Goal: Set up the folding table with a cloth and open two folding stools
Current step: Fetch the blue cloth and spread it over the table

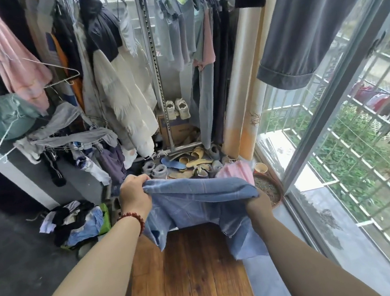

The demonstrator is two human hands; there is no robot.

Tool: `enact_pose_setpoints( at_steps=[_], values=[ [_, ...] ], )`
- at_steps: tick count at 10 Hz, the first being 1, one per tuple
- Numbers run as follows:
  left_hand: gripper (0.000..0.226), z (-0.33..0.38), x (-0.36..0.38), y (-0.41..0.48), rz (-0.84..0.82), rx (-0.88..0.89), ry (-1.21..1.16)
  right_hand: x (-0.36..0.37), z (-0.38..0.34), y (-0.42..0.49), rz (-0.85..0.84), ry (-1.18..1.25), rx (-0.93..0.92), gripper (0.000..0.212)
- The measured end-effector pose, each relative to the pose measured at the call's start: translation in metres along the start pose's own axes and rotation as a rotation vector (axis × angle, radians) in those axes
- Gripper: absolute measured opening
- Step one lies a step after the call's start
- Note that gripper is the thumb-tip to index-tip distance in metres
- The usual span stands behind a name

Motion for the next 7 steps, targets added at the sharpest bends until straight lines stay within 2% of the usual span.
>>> enact_pose_setpoints(
  at_steps=[4, 6, 7],
  values=[
    [0.02, -0.072, -0.072, -0.044, 0.113, -0.038, 0.001, 0.077, 0.004, -0.041, -0.128, -0.052, -0.076, 0.022],
    [0.021, -0.092, -0.085, -0.074, 0.08, -0.023, -0.024, 0.089, 0.016, -0.065, -0.062, -0.089, -0.096, 0.021],
    [0.023, -0.1, -0.085, -0.09, -0.011, -0.02, -0.034, 0.085, 0.021, -0.083, 0.064, -0.182, -0.053, 0.024]
  ],
)
Point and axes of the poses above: each hand's wrist, its own y-axis towards the middle knuckle, its own x-axis out of the palm, z = x × y, the point moved 3 cm from there along y, towards the middle knuckle, and after that the axes turned 12 degrees about -z, right-handed, at the moved point
